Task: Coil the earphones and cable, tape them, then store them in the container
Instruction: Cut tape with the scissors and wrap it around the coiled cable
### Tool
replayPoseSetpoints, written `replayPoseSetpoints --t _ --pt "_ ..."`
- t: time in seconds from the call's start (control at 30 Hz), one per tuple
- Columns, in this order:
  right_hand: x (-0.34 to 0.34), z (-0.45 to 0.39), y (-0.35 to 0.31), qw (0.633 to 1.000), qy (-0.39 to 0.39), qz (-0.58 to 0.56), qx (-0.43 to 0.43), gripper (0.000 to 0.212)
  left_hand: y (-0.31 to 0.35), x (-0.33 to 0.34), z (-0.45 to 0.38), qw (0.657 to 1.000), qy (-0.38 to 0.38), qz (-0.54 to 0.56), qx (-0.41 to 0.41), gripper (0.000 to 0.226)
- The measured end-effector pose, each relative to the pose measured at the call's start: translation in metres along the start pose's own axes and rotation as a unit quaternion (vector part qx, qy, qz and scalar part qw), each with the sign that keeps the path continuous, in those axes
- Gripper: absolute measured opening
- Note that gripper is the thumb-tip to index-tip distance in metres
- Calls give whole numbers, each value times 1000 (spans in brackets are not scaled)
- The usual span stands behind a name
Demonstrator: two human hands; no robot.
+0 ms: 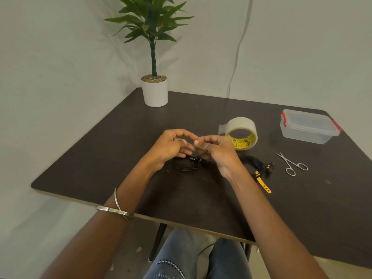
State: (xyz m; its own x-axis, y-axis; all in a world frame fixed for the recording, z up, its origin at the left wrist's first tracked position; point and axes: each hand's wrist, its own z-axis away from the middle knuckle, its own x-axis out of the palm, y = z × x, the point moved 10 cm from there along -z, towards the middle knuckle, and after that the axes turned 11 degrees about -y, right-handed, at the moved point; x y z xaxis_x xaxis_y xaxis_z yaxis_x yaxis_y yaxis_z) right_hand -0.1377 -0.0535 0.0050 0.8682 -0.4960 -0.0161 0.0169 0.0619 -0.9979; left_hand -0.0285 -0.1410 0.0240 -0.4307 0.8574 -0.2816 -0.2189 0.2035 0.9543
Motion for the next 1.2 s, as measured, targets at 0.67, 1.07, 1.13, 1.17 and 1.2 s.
replayPoseSetpoints --t 0.67,1.07,1.13,1.17,1.2 --pt "-42 10 -20 992 36 -52 -109 18 -43 -32 20 922 89 -294 -234 43" --pt "-80 31 -28 964 122 -142 -187 19 -15 -22 9 909 145 -364 -145 14" --pt "-74 30 -31 972 108 -109 -177 26 -6 -21 6 916 144 -362 -98 10" --pt "-69 29 -33 978 92 -83 -170 32 -1 -19 3 919 142 -360 -74 9" --pt "-62 27 -36 983 72 -48 -165 40 4 -18 0 924 135 -355 -52 8"
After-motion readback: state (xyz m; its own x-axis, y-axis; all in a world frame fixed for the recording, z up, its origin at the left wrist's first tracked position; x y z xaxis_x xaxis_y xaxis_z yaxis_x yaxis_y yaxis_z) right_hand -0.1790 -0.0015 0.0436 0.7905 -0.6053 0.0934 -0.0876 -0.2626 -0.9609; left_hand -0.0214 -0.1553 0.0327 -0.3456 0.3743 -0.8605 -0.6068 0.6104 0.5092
